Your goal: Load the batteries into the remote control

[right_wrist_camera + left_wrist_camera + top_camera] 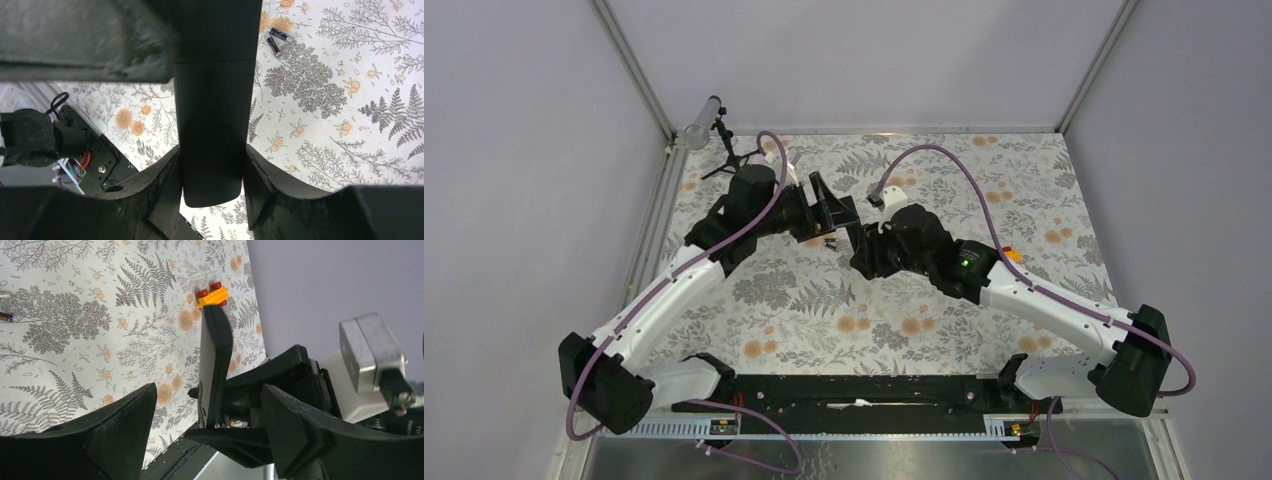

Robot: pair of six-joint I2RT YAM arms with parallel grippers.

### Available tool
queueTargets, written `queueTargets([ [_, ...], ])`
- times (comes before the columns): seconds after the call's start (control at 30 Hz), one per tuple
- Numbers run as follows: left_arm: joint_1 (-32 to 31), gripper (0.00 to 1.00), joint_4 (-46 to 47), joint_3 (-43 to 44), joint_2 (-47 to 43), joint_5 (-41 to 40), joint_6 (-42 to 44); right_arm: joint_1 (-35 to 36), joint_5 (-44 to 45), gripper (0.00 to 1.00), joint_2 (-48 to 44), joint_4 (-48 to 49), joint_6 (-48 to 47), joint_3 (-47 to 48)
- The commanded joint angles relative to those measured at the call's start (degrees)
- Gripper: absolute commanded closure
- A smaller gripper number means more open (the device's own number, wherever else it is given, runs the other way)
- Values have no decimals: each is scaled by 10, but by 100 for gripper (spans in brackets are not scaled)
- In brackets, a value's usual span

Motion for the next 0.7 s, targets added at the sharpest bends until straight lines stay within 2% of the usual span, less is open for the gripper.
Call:
queueTargets([
  [0.0,-2,22,114,-59,-45,12,-44,4,33,58,0,24,76,25],
  [0.13,-3,34,135,-96,-55,-6,-48,4,-20,57,0,62,143,17],
  [0.3,-8,53,164,-96,-44,10,-54,4,-56,58,17,55,166,39],
  [0.5,-22,62,184,-91,-25,41,-51,3,-52,58,54,29,205,80],
  [0.6,-22,80,172,-95,-23,37,-45,3,-49,58,64,17,218,92],
  [0.63,-22,87,164,-96,-22,35,-40,3,-49,56,65,14,220,95],
  [0.67,-22,94,159,-95,-22,33,-33,3,-49,48,64,12,220,96],
])
